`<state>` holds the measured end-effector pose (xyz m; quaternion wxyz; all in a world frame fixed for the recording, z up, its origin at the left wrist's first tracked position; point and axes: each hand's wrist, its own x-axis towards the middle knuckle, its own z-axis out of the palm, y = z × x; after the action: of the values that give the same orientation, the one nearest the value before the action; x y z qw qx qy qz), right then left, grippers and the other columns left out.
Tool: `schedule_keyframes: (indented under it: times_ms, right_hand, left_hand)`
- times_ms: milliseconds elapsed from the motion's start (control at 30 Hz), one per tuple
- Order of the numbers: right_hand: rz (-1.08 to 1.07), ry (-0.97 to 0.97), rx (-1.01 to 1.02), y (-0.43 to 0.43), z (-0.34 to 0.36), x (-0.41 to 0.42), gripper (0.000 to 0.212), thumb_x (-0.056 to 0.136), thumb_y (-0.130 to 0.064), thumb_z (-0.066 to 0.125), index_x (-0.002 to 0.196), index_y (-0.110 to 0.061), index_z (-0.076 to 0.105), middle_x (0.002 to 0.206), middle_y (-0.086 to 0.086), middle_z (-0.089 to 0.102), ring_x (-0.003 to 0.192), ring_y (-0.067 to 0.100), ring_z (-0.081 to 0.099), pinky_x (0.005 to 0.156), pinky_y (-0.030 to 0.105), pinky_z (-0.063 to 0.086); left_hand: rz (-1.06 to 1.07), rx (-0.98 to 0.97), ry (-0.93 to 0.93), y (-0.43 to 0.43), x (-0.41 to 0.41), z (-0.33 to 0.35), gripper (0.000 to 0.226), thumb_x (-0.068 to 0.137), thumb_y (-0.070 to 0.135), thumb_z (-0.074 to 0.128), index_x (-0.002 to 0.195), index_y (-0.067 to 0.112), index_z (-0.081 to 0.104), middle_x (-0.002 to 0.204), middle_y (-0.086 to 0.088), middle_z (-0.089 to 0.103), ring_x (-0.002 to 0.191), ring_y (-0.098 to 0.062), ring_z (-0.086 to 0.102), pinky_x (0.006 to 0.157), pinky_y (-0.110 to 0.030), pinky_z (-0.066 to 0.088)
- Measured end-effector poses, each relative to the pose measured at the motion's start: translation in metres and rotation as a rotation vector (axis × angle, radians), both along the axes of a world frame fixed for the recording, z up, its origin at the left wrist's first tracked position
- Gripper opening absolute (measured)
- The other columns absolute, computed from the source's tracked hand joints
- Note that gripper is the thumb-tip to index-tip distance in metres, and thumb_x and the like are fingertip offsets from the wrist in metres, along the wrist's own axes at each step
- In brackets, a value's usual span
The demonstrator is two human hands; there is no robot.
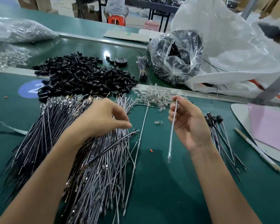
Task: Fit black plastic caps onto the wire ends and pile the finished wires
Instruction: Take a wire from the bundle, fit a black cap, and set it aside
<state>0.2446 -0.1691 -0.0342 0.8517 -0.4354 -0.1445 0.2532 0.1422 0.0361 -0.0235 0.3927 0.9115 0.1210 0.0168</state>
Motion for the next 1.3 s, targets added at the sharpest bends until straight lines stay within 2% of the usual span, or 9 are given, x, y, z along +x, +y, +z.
schedule_keyframes:
  times_ms: [133,367,467,600,733,933,1133,1233,1300]
  right_hand:
    - [0.002,-0.012,-0.026,-0.003,-0.001,0.001,0.008,0.077,-0.020,0.069,0.077,-0.013,0.073,0.066,0.001,0.064,0.052,0.008,0.058,0.048,0.016,0.049]
    - [-0.009,-0.025,-0.064,-0.001,-0.001,0.001,0.010,0.081,-0.017,0.065,0.076,-0.013,0.073,0.065,0.002,0.064,0.055,0.008,0.057,0.050,0.017,0.050]
    - [-0.016,-0.021,-0.082,-0.002,0.000,0.000,0.010,0.080,-0.016,0.065,0.075,-0.012,0.073,0.064,0.001,0.064,0.055,0.008,0.057,0.050,0.016,0.050]
    - [-0.025,-0.017,-0.111,-0.002,0.001,-0.002,0.008,0.079,-0.016,0.064,0.076,-0.011,0.070,0.063,0.001,0.063,0.054,0.008,0.055,0.049,0.016,0.049]
    - [-0.026,-0.017,-0.139,-0.002,0.003,-0.003,0.008,0.078,-0.017,0.065,0.079,-0.009,0.068,0.064,0.002,0.063,0.053,0.009,0.054,0.047,0.016,0.048]
    - [-0.010,-0.037,-0.176,-0.003,0.002,-0.004,0.009,0.080,-0.016,0.064,0.083,-0.008,0.065,0.065,0.004,0.063,0.053,0.010,0.054,0.048,0.017,0.048]
    - [-0.013,-0.043,-0.194,-0.002,0.002,-0.005,0.011,0.079,-0.018,0.065,0.083,-0.008,0.065,0.064,0.003,0.063,0.054,0.010,0.053,0.049,0.017,0.047]
    - [-0.015,-0.050,-0.205,-0.002,0.001,-0.005,0.008,0.077,-0.018,0.066,0.079,-0.010,0.066,0.064,0.003,0.063,0.054,0.009,0.053,0.048,0.017,0.047]
    - [-0.035,-0.094,-0.255,0.000,0.000,-0.005,0.005,0.080,-0.016,0.068,0.078,-0.011,0.067,0.065,0.003,0.064,0.053,0.009,0.054,0.049,0.017,0.047]
  left_hand:
    - [-0.067,0.268,0.135,-0.022,0.008,-0.008,0.025,0.063,0.044,0.088,0.067,0.029,0.068,0.066,0.015,0.065,0.068,-0.003,0.063,0.068,-0.025,0.052]
    - [0.038,0.427,0.142,-0.028,0.013,-0.010,0.022,0.071,0.042,0.084,0.076,0.027,0.069,0.077,0.012,0.066,0.082,-0.014,0.065,0.075,-0.030,0.054]
    - [0.066,0.437,0.147,-0.027,0.014,-0.011,0.027,0.068,0.044,0.085,0.078,0.029,0.065,0.081,0.010,0.065,0.084,-0.017,0.064,0.077,-0.032,0.052]
    - [0.061,0.418,0.168,-0.025,0.016,-0.014,0.024,0.068,0.041,0.086,0.063,0.027,0.068,0.066,0.011,0.065,0.072,-0.012,0.063,0.063,-0.027,0.045]
    - [0.070,0.360,0.160,-0.023,0.015,-0.016,0.026,0.069,0.036,0.086,0.055,0.027,0.066,0.055,0.015,0.059,0.062,-0.008,0.058,0.061,-0.025,0.043]
    - [0.047,0.355,0.099,-0.022,0.016,-0.015,0.020,0.077,0.039,0.080,0.064,0.034,0.066,0.064,0.015,0.058,0.071,-0.017,0.059,0.066,-0.028,0.047]
    - [-0.009,0.377,0.124,-0.023,0.019,-0.019,0.016,0.082,0.032,0.076,0.069,0.024,0.073,0.054,0.016,0.054,0.055,-0.002,0.050,0.054,-0.022,0.037]
    - [0.000,0.290,0.085,-0.023,0.016,-0.016,0.017,0.086,0.027,0.072,0.070,0.023,0.071,0.056,0.013,0.056,0.054,-0.003,0.050,0.051,-0.018,0.036]
    - [0.053,0.137,-0.034,-0.022,0.015,-0.011,0.015,0.089,0.024,0.069,0.074,0.021,0.068,0.068,0.007,0.064,0.063,-0.008,0.057,0.059,-0.021,0.042]
